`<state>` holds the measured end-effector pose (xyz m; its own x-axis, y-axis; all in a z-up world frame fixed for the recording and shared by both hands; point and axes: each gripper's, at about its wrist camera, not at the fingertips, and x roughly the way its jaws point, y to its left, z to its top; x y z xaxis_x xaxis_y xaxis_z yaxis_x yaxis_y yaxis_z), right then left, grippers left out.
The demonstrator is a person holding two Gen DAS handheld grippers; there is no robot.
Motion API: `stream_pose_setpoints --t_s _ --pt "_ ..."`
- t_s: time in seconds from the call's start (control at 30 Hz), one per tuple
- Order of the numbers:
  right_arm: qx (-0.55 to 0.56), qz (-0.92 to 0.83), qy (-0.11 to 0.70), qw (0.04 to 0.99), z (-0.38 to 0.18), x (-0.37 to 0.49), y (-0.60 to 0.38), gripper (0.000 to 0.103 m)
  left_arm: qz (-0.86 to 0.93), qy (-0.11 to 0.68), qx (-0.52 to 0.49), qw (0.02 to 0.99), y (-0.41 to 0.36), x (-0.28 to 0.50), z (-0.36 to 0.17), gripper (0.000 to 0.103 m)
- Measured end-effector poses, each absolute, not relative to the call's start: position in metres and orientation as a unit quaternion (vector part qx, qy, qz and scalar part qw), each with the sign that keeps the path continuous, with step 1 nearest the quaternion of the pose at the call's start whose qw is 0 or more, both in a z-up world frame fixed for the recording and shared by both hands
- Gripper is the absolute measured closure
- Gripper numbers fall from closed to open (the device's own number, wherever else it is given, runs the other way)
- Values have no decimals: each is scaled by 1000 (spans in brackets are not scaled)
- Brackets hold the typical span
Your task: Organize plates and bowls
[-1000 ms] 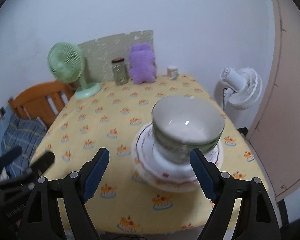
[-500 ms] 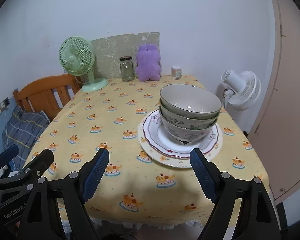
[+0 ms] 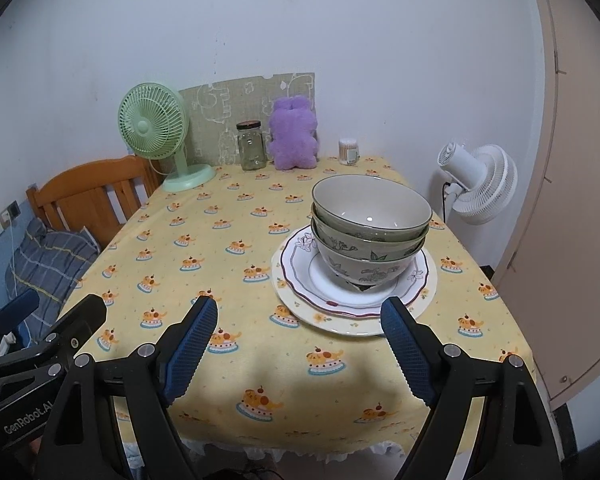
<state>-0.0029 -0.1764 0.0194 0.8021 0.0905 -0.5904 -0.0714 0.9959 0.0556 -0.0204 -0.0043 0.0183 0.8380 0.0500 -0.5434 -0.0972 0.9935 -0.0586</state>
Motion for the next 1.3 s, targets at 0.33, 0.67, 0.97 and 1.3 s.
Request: stream_pose_setpoints --t_s 0.33,0.67,0.97,1.3 --pt "18 37 314 949 19 -4 -181 17 33 284 -39 957 -6 -21 18 0" --pt "19 36 318 947 18 -3 -183 16 42 287 -32 957 -11 -20 17 0" --pt "16 38 318 947 18 -2 -181 16 45 287 -35 956 -10 -19 17 0" --pt "16 38 320 946 16 -1 -182 16 46 288 -35 956 -10 -18 17 0"
